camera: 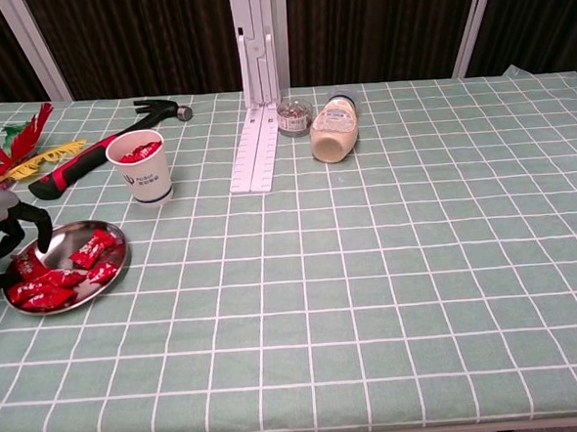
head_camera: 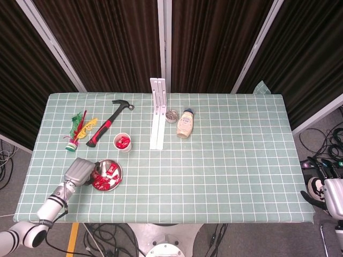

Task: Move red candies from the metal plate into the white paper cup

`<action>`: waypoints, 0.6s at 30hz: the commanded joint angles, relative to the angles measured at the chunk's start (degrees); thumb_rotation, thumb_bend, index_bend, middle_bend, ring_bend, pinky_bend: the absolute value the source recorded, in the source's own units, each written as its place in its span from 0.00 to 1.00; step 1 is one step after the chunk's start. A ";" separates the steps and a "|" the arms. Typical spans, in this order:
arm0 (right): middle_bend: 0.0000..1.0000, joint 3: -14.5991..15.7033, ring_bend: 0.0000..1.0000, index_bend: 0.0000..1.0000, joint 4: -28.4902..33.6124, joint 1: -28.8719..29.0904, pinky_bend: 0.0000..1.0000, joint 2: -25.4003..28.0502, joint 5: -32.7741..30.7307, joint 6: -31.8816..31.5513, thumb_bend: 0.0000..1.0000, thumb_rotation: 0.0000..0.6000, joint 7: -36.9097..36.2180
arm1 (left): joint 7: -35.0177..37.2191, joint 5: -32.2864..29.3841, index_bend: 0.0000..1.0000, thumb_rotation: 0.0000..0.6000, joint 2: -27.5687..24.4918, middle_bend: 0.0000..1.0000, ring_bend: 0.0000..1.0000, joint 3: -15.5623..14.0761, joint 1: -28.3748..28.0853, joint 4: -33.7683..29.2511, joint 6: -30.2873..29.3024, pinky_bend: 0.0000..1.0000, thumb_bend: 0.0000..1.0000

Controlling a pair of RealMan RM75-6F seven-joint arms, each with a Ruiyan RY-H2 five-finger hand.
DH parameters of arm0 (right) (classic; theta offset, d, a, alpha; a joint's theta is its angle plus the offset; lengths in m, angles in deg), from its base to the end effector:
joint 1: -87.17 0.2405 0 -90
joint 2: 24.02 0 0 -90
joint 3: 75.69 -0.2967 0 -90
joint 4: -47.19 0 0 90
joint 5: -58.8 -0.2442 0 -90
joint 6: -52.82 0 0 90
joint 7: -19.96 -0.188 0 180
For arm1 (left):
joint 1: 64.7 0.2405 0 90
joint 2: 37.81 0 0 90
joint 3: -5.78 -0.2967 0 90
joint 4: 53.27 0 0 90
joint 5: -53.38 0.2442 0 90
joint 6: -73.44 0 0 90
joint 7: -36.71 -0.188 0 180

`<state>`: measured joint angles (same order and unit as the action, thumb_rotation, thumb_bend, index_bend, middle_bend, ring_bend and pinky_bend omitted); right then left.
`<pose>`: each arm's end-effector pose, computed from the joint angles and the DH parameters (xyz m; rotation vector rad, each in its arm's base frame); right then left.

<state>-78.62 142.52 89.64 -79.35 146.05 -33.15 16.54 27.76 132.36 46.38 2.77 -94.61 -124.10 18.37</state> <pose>-0.3634 -0.2161 0.1974 1.3832 -0.8723 0.8703 -0.3416 0.3512 -0.0434 -1.9528 -0.8788 -0.5777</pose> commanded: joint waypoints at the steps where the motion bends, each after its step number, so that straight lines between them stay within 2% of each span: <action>1: 0.24 0.00 0.14 0.12 0.02 0.01 0.43 0.01 0.05 0.00 0.08 1.00 0.03 | 0.59 0.18 0.51 1.00 0.56 0.86 0.85 0.24 -0.02 0.65 0.25 1.00 0.29; 6: 0.24 -0.08 0.14 0.12 0.15 -0.01 0.43 0.13 0.00 -0.11 0.08 1.00 0.12 | 1.96 -0.20 0.56 1.00 1.62 0.86 0.85 0.76 -0.19 2.12 1.35 1.00 0.31; 10: 0.24 -0.04 0.14 0.12 0.16 -0.06 0.43 0.14 -0.16 0.01 0.08 1.00 0.07 | 4.22 -0.08 0.60 1.00 1.98 0.87 0.86 1.23 0.04 2.48 1.17 1.00 0.36; 18: 0.24 -0.06 0.14 0.12 0.28 0.31 0.43 0.11 0.09 0.44 0.08 1.00 0.39 | 10.99 1.07 0.62 1.00 -3.08 0.87 0.86 5.17 0.02 -5.35 -3.54 1.00 0.37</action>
<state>-78.68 142.79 89.94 -79.24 146.13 -32.71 16.92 37.21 132.95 45.03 6.46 -94.44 -127.38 16.41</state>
